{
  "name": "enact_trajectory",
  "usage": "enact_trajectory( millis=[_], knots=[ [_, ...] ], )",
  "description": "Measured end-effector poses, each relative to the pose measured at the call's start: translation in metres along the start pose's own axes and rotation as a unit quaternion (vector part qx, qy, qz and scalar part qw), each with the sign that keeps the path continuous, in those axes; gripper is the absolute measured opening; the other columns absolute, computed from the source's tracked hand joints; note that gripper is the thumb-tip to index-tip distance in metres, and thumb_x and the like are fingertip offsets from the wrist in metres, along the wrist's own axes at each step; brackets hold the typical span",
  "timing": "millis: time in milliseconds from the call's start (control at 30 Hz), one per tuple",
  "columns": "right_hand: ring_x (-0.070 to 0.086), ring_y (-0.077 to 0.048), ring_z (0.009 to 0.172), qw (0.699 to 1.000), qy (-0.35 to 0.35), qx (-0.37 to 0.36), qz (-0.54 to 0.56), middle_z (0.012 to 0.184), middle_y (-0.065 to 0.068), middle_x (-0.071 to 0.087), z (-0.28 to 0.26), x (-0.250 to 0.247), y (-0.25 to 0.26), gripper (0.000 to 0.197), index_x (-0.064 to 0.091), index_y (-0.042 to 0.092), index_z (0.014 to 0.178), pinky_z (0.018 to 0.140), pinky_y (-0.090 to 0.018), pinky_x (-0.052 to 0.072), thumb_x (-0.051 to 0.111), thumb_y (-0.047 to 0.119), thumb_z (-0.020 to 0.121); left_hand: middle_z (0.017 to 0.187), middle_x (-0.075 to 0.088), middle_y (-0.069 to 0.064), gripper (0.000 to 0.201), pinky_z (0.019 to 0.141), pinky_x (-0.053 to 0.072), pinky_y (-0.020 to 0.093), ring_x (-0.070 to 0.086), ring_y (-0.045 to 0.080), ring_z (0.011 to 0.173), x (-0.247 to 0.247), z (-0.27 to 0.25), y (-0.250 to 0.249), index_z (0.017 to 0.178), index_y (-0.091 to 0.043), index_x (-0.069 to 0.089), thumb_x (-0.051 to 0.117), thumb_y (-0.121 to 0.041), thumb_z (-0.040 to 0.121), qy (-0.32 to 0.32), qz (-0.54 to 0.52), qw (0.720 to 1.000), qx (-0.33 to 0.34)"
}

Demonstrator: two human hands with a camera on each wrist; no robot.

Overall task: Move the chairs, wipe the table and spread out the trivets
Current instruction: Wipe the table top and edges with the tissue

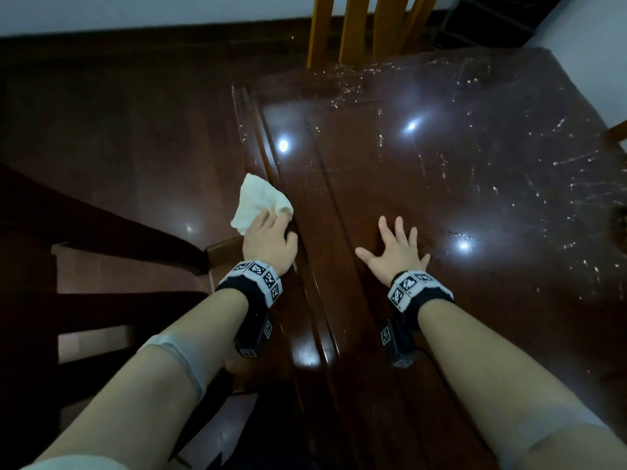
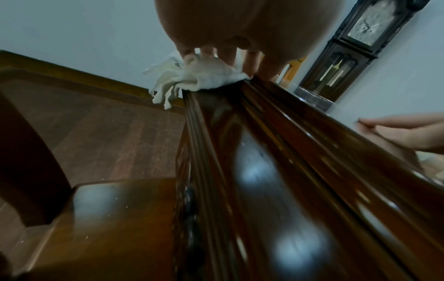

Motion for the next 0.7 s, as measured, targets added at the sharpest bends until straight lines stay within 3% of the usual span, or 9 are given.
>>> enact_trajectory(
  millis=[167, 333, 533, 700],
  knots=[
    [-0.012, -0.021, 0.148, 0.994, -0.064, -0.034, -0.076, 0.162, 0.006, -0.009, -0.014, 0.006, 0.006, 0.074, 0.004, 0.034, 0.154, 0.115, -0.058, -0.004, 0.038, 0.061, 0.093, 0.147, 0.044, 0.007, 0.046, 0.117, 0.017, 0.033, 0.021, 0.024, 0.144, 0.010, -0.046, -0.010, 0.140, -0.020, 0.045, 0.040, -0.030, 0.096, 0.026, -0.006, 1.000, -0.004],
    [-0.004, -0.017, 0.149, 0.982, -0.137, -0.124, -0.042, 0.162, 0.006, -0.001, -0.051, 0.036, -0.010, 0.061, 0.010, 0.030, 0.154, 0.121, -0.043, 0.002, 0.036, 0.042, 0.100, 0.146, 0.045, 0.005, 0.047, 0.116, 0.019, 0.034, 0.022, 0.023, 0.143, 0.017, -0.092, -0.022, 0.141, -0.021, 0.043, 0.039, -0.031, 0.095, 0.056, 0.001, 0.998, -0.001],
    [0.002, -0.014, 0.149, 0.977, -0.179, -0.116, 0.015, 0.161, 0.005, 0.011, -0.100, 0.060, -0.066, 0.057, 0.021, 0.025, 0.153, 0.121, -0.039, 0.003, 0.040, 0.028, 0.099, 0.148, 0.042, 0.001, 0.052, 0.115, 0.020, 0.034, 0.017, 0.021, 0.144, 0.036, -0.168, -0.038, 0.143, -0.024, 0.037, 0.043, -0.029, 0.092, 0.086, -0.014, 0.996, -0.001],
    [0.003, -0.013, 0.149, 0.977, -0.177, -0.116, 0.026, 0.161, 0.005, 0.013, -0.148, 0.080, -0.113, 0.055, 0.024, 0.023, 0.152, 0.121, -0.038, 0.001, 0.041, 0.026, 0.099, 0.152, 0.036, 0.001, 0.054, 0.115, 0.018, 0.033, 0.013, 0.020, 0.145, 0.056, -0.238, -0.057, 0.144, -0.025, 0.035, 0.045, -0.028, 0.091, 0.104, -0.019, 0.994, -0.010]
  ],
)
Point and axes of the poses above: each hand's wrist, its own z-axis towards the middle knuckle, its own x-axis out of the palm, y = z × x, the point moved 1 cm from there along z, towards the middle knuckle
